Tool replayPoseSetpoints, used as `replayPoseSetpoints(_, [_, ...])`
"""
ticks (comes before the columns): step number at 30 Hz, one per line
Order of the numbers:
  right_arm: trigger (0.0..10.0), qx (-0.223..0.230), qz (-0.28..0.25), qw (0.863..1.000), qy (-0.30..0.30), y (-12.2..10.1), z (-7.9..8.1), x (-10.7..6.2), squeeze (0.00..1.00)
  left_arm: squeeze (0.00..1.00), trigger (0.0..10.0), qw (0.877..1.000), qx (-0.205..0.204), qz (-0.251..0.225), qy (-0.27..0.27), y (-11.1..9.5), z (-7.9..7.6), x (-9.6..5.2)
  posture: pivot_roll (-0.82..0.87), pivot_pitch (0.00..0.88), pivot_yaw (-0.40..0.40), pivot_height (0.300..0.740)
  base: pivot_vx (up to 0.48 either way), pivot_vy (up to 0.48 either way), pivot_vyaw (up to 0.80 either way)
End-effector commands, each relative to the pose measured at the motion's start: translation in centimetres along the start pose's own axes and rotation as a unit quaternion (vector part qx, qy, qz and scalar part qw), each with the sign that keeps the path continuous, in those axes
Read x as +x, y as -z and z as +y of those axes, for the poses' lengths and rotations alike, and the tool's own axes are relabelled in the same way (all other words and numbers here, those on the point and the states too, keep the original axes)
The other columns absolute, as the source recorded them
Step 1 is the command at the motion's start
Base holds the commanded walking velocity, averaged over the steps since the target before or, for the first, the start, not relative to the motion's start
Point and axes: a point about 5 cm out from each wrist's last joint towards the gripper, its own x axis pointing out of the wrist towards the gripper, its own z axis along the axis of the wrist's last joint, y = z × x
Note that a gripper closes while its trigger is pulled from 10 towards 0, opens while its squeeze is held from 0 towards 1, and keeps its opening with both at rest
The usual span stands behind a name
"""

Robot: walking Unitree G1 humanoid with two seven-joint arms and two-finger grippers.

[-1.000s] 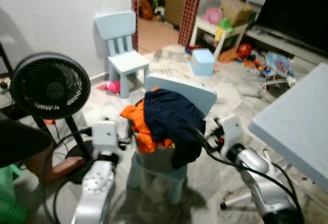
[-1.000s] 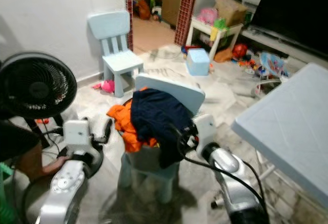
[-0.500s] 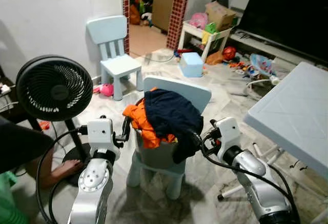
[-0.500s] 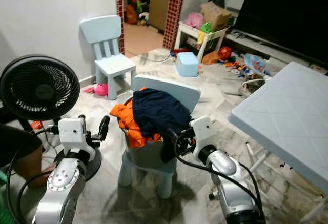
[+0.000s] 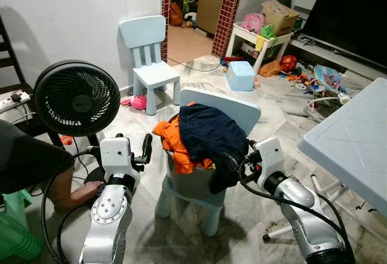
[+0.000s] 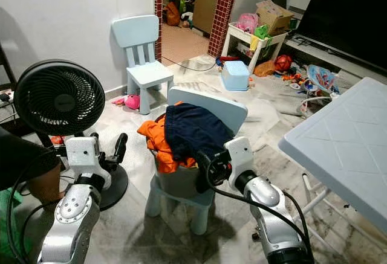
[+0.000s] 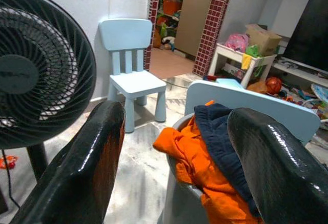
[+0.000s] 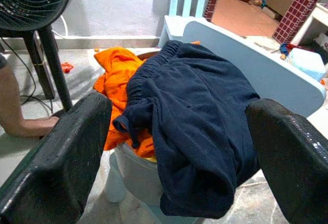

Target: Hang hanger

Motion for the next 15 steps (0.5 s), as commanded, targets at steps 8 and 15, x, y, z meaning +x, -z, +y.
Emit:
replayPoseSetpoints(8, [10.0,-0.017,-0.008,1.000,0.002,-0.63,-0.30,0.01,0.00,0.00,10.0,1.000,-0.006,0.002,0.006,0.16,-0.52,0.24,-0.04,0.000,-0.110,0.740,0.287,0.000,0.00])
replayPoseSetpoints(15, [10.0,-0.018,-0.008,1.000,0.002,-0.60,-0.32,-0.05,0.00,0.00,10.0,0.999,-0.032,0.019,-0.007,0.70,-0.89,0.26,-0.04,0.000,-0.111,0.740,0.000,0.000,0.00])
